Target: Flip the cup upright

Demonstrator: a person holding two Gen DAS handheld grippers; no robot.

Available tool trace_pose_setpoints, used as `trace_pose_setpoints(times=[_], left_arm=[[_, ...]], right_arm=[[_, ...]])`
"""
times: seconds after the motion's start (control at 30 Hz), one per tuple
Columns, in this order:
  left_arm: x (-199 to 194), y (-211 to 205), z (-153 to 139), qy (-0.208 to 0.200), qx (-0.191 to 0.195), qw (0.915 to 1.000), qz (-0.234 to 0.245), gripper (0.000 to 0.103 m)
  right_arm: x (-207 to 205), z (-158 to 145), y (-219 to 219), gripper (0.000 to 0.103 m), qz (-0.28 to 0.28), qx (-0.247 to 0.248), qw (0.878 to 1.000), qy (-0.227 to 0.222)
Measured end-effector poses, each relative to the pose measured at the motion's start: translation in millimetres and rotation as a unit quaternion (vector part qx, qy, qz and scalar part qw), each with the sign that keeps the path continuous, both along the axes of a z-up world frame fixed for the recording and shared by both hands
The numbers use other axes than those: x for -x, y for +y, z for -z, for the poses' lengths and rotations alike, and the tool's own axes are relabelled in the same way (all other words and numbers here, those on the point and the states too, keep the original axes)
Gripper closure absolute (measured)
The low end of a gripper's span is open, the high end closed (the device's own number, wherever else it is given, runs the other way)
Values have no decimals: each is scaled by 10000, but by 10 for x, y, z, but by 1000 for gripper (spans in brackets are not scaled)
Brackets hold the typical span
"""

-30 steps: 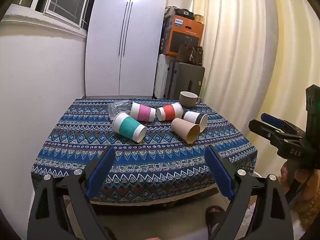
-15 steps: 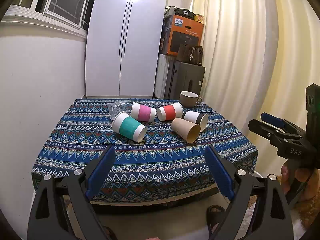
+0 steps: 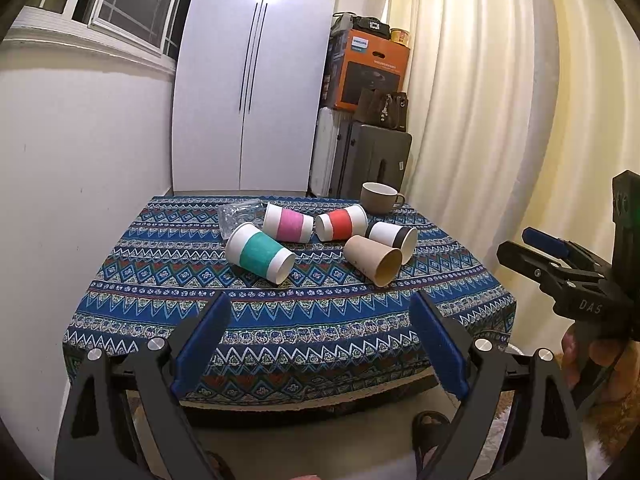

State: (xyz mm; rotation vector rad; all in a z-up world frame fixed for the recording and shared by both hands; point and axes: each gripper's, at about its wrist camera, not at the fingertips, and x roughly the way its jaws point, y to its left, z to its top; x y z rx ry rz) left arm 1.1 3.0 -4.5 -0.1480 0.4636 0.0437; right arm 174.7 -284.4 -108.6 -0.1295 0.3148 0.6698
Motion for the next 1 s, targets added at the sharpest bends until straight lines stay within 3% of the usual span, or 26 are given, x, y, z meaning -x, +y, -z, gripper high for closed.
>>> trace_pose_setpoints(times=[1.0], left_arm=[[-2, -22, 17, -19, -33, 10000, 9, 15]], right_arm=[[22, -67, -56, 8, 7, -84, 10000, 25]])
